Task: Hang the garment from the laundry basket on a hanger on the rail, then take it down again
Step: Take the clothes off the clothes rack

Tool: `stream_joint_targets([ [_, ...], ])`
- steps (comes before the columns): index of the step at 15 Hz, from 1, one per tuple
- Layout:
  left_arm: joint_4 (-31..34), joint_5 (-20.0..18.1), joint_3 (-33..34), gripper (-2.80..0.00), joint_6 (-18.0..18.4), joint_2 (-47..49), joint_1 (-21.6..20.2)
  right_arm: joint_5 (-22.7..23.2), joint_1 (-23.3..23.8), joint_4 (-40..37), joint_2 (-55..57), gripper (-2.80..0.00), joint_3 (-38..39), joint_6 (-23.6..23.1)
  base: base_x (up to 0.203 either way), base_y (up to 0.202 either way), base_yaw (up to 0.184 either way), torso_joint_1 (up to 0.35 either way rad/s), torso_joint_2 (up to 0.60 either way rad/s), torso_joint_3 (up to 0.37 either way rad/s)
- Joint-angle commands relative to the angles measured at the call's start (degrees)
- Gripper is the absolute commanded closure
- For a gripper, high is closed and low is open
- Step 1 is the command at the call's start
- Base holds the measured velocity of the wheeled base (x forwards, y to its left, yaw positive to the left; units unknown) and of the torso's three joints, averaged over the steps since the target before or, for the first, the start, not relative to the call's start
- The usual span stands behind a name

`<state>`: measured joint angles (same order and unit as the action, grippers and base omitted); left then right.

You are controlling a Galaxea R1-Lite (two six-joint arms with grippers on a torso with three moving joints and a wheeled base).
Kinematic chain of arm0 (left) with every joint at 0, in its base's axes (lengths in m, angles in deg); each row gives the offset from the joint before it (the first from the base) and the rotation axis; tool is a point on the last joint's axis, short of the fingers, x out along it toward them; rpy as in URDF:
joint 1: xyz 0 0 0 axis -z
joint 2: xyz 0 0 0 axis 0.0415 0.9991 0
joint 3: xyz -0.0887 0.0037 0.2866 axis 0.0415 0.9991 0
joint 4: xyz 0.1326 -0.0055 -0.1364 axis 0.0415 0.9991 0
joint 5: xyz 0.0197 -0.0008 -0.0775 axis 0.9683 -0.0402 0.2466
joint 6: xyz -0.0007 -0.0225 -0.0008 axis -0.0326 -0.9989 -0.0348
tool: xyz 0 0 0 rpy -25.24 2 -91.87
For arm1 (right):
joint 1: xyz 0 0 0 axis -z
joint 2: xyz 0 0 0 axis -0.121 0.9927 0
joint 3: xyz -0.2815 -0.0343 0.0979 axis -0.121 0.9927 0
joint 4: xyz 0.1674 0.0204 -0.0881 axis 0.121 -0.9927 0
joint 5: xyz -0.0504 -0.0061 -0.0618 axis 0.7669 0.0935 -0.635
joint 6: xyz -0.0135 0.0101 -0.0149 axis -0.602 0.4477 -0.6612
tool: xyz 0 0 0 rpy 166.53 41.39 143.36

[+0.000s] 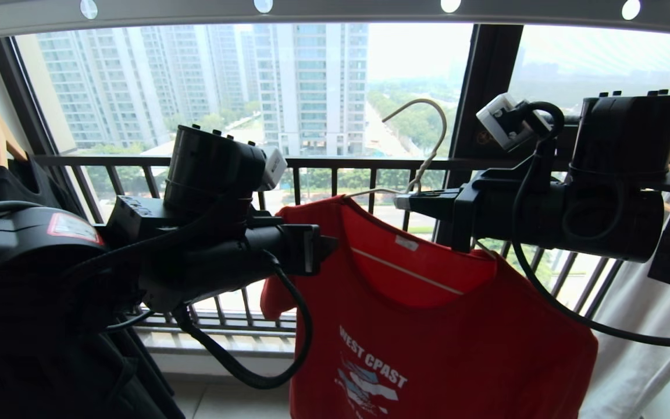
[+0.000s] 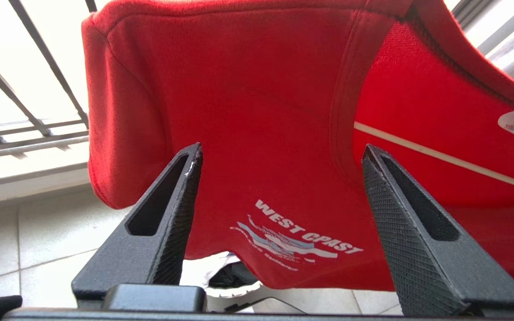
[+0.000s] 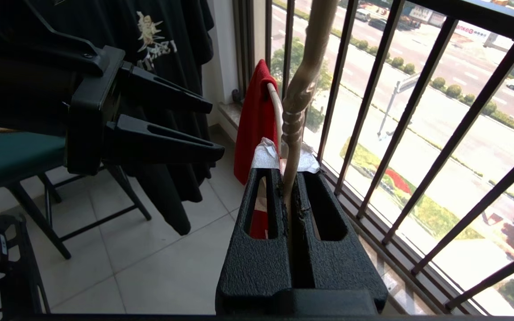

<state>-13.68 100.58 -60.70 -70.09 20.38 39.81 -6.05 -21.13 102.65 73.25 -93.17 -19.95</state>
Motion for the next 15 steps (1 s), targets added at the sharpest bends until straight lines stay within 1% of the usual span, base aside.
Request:
stream_joint_targets([
  [1, 0.0, 3.9, -0.4, -2.8, -0.2, -0.3, 2.2, 0.2, -0.7, 0.2, 0.7, 0.0, -0.2, 0.6, 0.0, 0.0, 0.0, 0.0, 0.0, 0.0],
  [3, -1.0, 4.9, -0.6, -2.8, -0.2, -0.1, 2.2, 0.1, -1.4, 0.2, 0.9, 0.0, -0.2, 0.7, 0.0, 0.0, 0.0, 0.0, 0.0, 0.0],
  [5, -7.1, 6.4, 0.2, -2.8, 0.0, 1.5, 2.1, 0.1, -2.1, 0.2, 0.9, 0.0, -0.1, 0.7, 0.0, 0.0, 0.0, 0.0, 0.0, 0.0],
  [6, -8.8, 8.9, 0.4, -2.8, 0.3, 2.5, 2.1, 0.1, -2.1, 0.2, 0.9, 0.0, -0.1, 0.7, 0.0, 0.0, 0.0, 0.0, 0.0, 0.0],
  [8, -9.4, 12.5, 0.5, -2.8, 2.8, 3.9, 2.1, 0.1, -2.1, 0.2, 0.9, 0.0, -0.1, 0.7, 0.0, 0.0, 0.0, 0.0, 0.0, 0.0],
  [10, -9.4, 15.8, 0.4, -2.8, 3.8, 4.8, 2.1, 0.1, -2.2, 0.2, 0.9, 0.0, -0.1, 0.7, 0.0, 0.0, 0.0, 0.0, 0.0, 0.0],
  [11, -9.4, 17.1, 0.4, -2.8, 5.0, 4.9, 2.1, 0.1, -2.1, 0.2, 0.9, 0.0, -0.1, 0.7, 0.0, 0.0, 0.0, 0.0, 0.0, 0.0],
  [15, -9.5, 20.5, 0.3, -2.8, 6.4, 5.5, 2.0, 0.1, -2.1, 0.2, 0.7, 0.0, -0.1, 0.7, 0.0, 0.0, 0.0, 0.0, 0.0, 0.0],
])
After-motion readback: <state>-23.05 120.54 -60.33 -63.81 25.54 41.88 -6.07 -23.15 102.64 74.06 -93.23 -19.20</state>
